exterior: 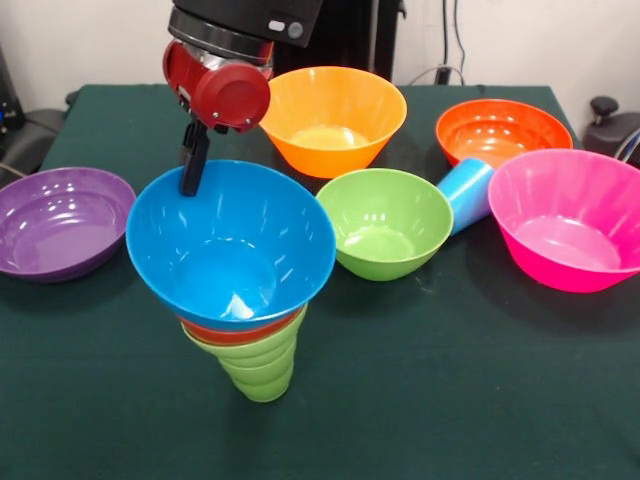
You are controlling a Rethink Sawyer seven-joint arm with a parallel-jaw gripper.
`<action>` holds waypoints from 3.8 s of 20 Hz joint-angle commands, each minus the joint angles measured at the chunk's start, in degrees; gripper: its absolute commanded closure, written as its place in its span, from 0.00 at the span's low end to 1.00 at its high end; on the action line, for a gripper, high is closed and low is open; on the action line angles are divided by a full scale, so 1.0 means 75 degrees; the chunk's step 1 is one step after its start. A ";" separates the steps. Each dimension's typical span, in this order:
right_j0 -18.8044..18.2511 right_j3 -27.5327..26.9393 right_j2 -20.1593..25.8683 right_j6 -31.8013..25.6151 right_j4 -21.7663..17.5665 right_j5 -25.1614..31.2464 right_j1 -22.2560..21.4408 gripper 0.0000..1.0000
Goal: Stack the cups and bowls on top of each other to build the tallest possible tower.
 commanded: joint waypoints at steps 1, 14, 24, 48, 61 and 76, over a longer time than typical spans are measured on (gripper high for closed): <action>0.0100 -0.0666 0.0739 0.0418 0.0068 -0.0025 0.0468 1.00; 0.0557 -0.1171 0.0255 0.0733 0.0304 0.0232 0.0825 1.00; 0.0499 -0.1145 0.0281 0.0591 0.0495 0.0767 0.0691 1.00; -0.0065 -0.0181 0.0936 0.0178 0.0491 0.1076 -0.0631 1.00; 0.0012 -0.0430 0.0925 0.0397 0.0450 0.0826 -0.0364 1.00; 0.0301 -0.0209 0.0909 0.0773 0.0741 0.0894 -0.0159 1.00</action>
